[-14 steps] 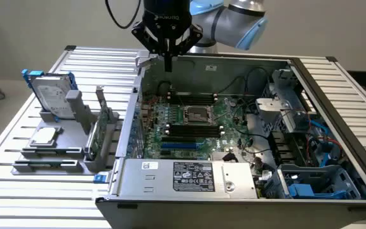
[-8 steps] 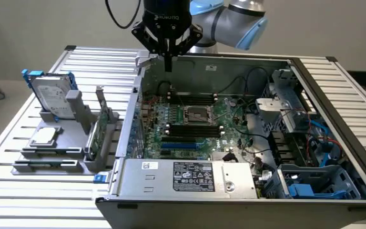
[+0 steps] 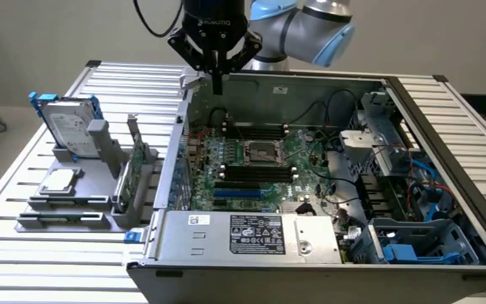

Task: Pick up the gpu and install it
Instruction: 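Reach for the gpu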

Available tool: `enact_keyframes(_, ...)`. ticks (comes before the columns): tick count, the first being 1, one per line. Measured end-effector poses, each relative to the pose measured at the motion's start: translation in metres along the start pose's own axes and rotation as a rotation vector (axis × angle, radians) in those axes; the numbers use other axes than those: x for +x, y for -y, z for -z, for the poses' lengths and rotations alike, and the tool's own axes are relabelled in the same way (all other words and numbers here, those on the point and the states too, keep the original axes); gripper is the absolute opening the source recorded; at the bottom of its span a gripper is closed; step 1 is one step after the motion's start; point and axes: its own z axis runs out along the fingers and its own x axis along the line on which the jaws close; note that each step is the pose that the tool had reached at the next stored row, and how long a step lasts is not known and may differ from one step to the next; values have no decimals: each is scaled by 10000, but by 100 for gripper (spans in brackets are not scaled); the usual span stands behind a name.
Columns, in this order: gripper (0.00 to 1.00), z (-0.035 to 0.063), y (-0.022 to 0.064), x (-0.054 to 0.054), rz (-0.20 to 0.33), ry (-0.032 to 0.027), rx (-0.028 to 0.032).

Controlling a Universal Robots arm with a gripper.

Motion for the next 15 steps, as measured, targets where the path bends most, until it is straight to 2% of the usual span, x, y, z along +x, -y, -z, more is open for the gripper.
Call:
enact_keyframes(3,11,1,-16,130,-2,-43,2)
enact_keyframes(8,11,4,-44,341,-8,-152,8)
enact_keyframes(15,11,-1,-83,666,-10,-210,12)
